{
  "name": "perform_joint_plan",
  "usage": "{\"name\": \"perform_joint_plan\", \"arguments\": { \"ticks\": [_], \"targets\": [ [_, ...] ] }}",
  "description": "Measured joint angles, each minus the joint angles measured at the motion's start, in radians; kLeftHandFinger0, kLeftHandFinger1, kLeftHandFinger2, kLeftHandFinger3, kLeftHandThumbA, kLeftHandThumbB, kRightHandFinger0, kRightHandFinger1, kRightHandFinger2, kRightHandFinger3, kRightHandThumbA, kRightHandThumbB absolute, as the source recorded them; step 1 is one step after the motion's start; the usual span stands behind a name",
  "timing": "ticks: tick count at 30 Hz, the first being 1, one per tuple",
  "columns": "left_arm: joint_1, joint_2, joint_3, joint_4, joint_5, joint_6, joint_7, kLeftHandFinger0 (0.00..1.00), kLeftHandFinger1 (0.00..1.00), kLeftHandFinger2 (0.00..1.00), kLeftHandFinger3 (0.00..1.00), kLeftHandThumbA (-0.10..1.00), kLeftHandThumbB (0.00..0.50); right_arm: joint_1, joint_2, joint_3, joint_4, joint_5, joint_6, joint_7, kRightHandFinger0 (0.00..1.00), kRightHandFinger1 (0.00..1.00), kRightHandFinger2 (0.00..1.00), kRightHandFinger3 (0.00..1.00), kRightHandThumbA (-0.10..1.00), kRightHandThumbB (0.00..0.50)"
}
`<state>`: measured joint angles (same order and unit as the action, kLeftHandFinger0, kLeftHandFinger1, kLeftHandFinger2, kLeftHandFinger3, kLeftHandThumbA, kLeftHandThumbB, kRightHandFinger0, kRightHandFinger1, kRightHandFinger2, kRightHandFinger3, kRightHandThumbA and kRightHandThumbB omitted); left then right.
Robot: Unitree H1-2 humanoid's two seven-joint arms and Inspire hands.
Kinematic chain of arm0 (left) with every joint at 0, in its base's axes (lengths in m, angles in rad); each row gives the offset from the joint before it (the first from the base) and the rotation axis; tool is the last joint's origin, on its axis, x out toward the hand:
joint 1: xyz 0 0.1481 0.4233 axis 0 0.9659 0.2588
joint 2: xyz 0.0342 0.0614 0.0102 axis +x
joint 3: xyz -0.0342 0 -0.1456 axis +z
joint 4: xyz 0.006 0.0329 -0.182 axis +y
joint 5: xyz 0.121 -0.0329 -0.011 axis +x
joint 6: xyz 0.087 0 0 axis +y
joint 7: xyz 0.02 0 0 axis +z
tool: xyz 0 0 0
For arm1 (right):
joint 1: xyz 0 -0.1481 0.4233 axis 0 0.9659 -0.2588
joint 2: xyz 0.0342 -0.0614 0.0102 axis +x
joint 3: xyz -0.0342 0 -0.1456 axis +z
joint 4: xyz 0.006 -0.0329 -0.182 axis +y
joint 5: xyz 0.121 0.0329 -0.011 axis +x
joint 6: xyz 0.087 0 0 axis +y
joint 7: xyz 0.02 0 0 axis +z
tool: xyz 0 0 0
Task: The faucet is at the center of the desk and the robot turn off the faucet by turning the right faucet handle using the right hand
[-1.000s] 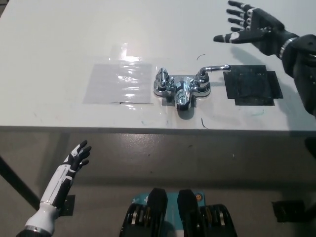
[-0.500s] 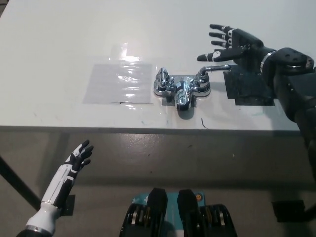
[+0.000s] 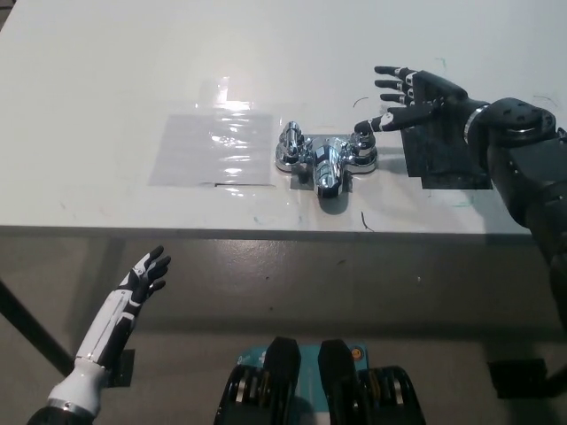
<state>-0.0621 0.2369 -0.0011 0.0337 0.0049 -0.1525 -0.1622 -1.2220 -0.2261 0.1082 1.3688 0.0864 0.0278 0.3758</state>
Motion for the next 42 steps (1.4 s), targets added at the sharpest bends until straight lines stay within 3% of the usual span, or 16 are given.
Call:
{"name": "perform_joint_plan", "arguments": {
  "ticks": [10, 15, 20, 33, 36, 42],
  "targets": [
    [-0.002, 0.000, 0.000, 0.000, 0.000, 0.000, -0.006, 1.00, 1.00, 1.00, 1.00, 1.00, 0.424, 0.006, 0.000, -0.005, 0.003, -0.031, -0.011, 0.002, 1.00, 1.00, 1.00, 1.00, 1.00, 0.476],
    [-0.002, 0.000, 0.000, 0.000, 0.001, -0.001, -0.006, 1.00, 1.00, 1.00, 1.00, 1.00, 0.424, 0.008, 0.001, -0.025, 0.004, -0.031, -0.010, 0.010, 1.00, 1.00, 1.00, 1.00, 1.00, 0.439],
    [-0.004, 0.000, 0.000, 0.000, 0.001, -0.002, -0.006, 1.00, 1.00, 1.00, 1.00, 1.00, 0.434, 0.014, 0.009, -0.046, 0.004, -0.030, -0.010, 0.018, 1.00, 1.00, 1.00, 1.00, 1.00, 0.438],
    [-0.009, 0.000, 0.001, 0.000, 0.001, -0.002, -0.006, 1.00, 1.00, 1.00, 1.00, 1.00, 0.408, 0.044, 0.023, -0.240, 0.006, 0.055, 0.003, 0.100, 1.00, 1.00, 1.00, 1.00, 1.00, 0.442],
    [-0.012, 0.000, 0.001, 0.000, 0.002, -0.002, -0.006, 1.00, 1.00, 1.00, 1.00, 1.00, 0.415, 0.045, 0.026, -0.253, 0.008, 0.060, 0.005, 0.110, 1.00, 1.00, 1.00, 1.00, 1.00, 0.462],
    [-0.015, 0.000, 0.001, 0.000, 0.002, -0.002, -0.006, 1.00, 1.00, 1.00, 1.00, 1.00, 0.411, 0.046, 0.033, -0.256, 0.007, 0.061, 0.005, 0.120, 1.00, 1.00, 1.00, 1.00, 1.00, 0.442]
  ]
}}
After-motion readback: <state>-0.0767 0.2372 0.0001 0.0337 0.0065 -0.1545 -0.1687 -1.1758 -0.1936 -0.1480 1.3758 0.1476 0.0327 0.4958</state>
